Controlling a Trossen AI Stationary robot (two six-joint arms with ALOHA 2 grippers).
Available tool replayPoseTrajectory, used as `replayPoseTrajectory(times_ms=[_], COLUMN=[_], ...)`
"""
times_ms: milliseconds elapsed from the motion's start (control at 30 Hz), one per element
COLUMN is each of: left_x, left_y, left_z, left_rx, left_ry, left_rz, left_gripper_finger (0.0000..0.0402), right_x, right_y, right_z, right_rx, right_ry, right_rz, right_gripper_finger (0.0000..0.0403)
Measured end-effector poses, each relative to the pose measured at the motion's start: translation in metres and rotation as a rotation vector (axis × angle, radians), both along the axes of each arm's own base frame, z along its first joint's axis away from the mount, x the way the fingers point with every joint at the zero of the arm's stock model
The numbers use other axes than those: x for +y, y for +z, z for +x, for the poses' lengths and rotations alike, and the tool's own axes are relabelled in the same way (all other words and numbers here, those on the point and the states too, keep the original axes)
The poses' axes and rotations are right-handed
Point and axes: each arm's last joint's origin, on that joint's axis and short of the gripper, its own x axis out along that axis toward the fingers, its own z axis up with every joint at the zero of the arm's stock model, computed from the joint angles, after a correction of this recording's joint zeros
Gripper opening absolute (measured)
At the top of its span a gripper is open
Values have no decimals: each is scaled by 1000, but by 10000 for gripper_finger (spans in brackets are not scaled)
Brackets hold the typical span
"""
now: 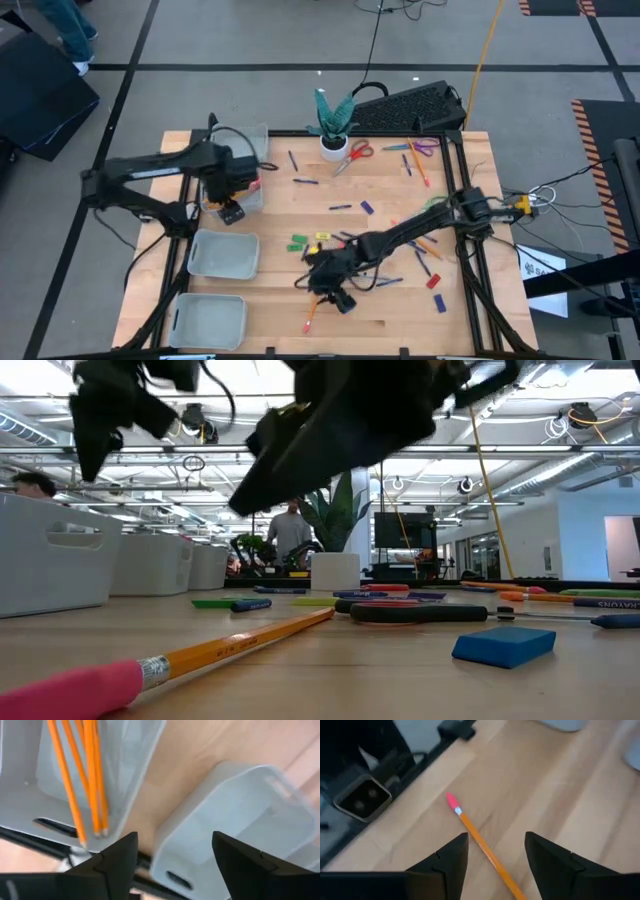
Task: Sort crayons/erasers/pens/pencils in bins
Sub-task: Put the orange pencil into the middle top gray bin
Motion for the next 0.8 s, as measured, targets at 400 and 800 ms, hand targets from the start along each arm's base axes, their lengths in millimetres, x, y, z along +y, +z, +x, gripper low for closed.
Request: replayPoseTrajectory(times_ms=[400, 800], left_x=[-54, -74], left_y=[34, 35], left_z=[-38, -42], left_rx=[-232, -243], left_ry=[159, 108], left_rz=[-39, -26], left_gripper_finger=[258, 259], right_x=[44, 44], right_y=[-61, -80], right_z=[12, 15], right_rx=[-117, -115], right_ry=[283, 253], right_rz=[-33, -78], right_gripper_finger=[178, 99])
